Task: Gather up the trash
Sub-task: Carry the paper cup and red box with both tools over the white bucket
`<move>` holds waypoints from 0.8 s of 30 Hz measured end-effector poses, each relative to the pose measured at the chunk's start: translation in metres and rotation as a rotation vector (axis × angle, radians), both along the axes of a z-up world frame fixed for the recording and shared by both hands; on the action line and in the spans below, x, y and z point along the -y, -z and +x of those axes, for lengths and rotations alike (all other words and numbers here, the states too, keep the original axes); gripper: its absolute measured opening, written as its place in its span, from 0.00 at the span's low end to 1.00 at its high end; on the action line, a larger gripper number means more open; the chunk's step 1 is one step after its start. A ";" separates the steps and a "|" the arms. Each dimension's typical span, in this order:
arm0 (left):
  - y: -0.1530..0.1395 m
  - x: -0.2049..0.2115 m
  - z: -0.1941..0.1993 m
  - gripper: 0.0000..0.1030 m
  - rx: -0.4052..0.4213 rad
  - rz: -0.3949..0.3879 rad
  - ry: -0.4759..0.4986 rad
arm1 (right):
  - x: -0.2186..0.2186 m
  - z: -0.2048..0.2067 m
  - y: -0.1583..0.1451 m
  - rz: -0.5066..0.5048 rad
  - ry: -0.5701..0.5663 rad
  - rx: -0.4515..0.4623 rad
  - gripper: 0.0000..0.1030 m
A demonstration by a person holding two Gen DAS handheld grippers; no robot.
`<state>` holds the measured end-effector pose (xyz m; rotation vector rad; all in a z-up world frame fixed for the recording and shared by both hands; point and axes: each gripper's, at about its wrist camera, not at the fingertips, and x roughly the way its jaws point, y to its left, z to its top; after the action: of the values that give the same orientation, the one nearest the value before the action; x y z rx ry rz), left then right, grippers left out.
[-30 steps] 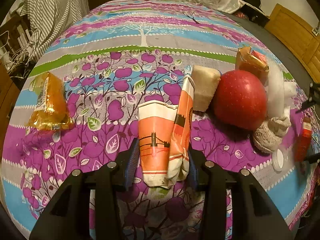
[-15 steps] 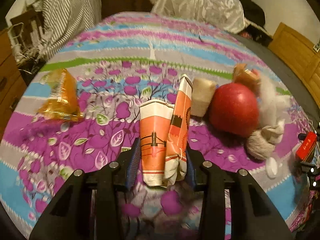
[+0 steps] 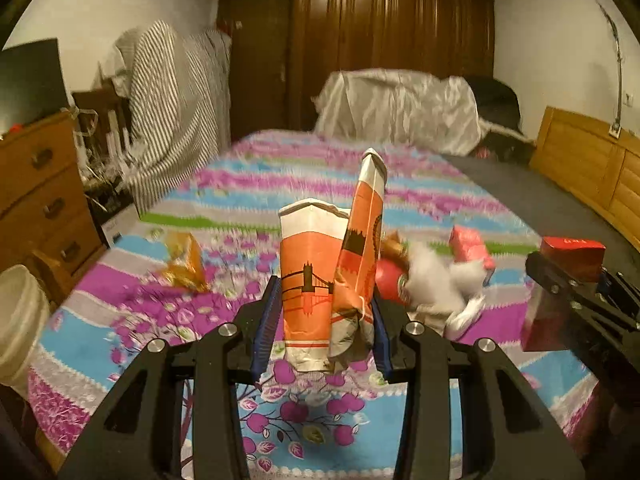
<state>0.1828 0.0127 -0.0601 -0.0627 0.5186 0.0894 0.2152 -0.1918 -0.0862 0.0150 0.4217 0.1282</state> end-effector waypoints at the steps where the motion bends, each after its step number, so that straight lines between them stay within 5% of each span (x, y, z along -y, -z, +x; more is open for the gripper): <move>1: -0.005 0.003 -0.003 0.37 0.015 0.007 -0.005 | -0.004 -0.004 -0.004 0.002 0.006 0.013 0.57; 14: -0.025 -0.007 -0.019 0.37 0.072 0.014 -0.033 | -0.045 -0.032 -0.044 -0.017 -0.026 0.070 0.57; 24: -0.047 -0.071 -0.032 0.37 0.098 0.008 -0.141 | -0.115 -0.033 -0.081 -0.022 -0.158 0.102 0.57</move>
<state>0.1510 0.0835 -0.0134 -0.0950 0.4155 0.2257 0.1825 -0.0766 -0.0051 -0.0461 0.3216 0.2793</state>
